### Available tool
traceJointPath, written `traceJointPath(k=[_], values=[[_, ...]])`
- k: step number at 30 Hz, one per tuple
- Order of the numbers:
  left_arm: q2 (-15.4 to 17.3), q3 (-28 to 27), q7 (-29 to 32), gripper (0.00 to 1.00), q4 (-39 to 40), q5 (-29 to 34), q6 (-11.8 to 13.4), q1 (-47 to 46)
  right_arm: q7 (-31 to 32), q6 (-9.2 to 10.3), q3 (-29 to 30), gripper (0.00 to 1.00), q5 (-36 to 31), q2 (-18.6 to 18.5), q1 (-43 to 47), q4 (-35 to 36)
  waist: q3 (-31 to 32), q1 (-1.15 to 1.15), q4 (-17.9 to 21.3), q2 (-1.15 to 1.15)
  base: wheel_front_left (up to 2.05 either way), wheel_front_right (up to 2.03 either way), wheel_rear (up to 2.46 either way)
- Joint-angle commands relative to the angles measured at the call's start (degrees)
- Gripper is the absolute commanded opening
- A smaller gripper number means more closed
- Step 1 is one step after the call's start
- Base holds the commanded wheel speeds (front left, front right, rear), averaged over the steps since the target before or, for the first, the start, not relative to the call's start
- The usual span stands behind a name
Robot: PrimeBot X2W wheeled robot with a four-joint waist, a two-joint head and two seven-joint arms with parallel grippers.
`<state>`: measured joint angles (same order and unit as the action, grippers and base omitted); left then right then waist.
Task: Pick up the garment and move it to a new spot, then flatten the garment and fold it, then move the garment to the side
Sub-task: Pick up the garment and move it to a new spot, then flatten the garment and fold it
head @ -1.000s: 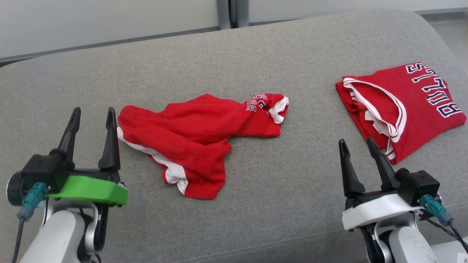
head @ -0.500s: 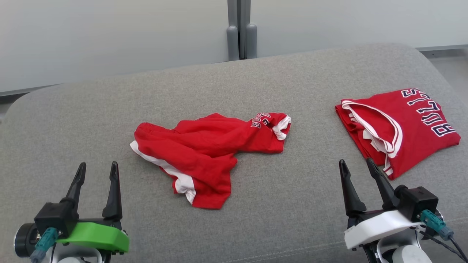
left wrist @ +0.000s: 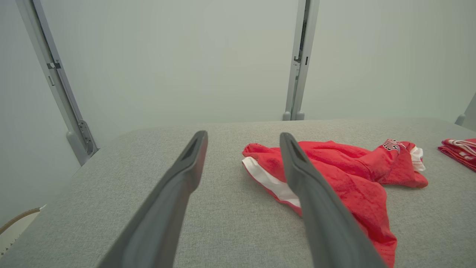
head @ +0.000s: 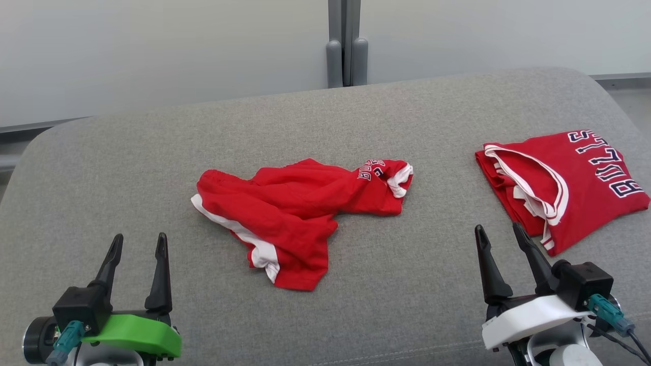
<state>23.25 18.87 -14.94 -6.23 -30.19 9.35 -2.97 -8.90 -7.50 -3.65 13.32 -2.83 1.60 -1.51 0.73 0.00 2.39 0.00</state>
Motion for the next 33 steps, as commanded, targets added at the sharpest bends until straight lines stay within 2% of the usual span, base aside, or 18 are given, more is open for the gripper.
traceJointPath(k=[1, 8, 11, 17, 18, 26, 33], values=[[0.28, 0.10, 0.08, 1.00, -0.31, 0.09, 0.20, -0.12, 0.13, 0.02, -0.03, 1.00, -0.03, -0.18, 0.52, 0.26, 0.00, 0.00, -0.03, 0.00, 0.00, 0.00, 0.00], [0.20, 0.59, 0.30, 1.00, -0.41, 0.18, 0.10, -1.56, 1.26, 0.02, -2.45, 1.00, -0.64, -0.17, -0.47, 0.25, -0.41, 0.00, -1.62, 0.00, 0.00, 0.00, 0.00], [-0.09, 0.95, 0.42, 1.00, -0.25, 0.42, -0.05, -2.07, 2.47, 0.02, -6.19, 1.00, -0.70, -0.71, -1.82, -0.50, -1.02, 0.00, -3.29, 0.00, 0.00, 0.00, 0.00], [-1.51, 1.92, 0.24, 1.00, -0.56, 0.54, -0.82, -4.50, 4.16, 0.02, -17.47, 1.00, 2.64, -3.11, -6.81, -4.40, -3.97, 0.00, -8.35, 0.00, 0.00, 0.00, 0.00], [-1.51, 1.92, 0.24, 1.00, -0.56, 0.54, -0.82, -4.50, 4.16, 0.02, -17.47, 1.00, 2.64, -3.11, -6.81, -4.40, -3.97, 0.00, -8.35, 0.00, 0.00, 0.00, 0.00], [-4.33, 2.89, -0.21, 1.00, -2.48, 1.05, -2.61, -7.82, 5.08, 0.02, -31.90, 1.00, 8.37, -6.11, -16.11, -14.49, -8.11, 0.00, -14.95, 0.00, 0.00, 0.00, 0.00], [-7.50, 2.47, -0.27, 1.00, -3.86, 1.92, -4.62, -11.17, 4.18, 0.02, -36.86, 1.00, 11.09, -6.59, -25.29, -26.60, -12.16, 0.00, -19.87, 0.00, 0.00, 0.00, 0.00]])
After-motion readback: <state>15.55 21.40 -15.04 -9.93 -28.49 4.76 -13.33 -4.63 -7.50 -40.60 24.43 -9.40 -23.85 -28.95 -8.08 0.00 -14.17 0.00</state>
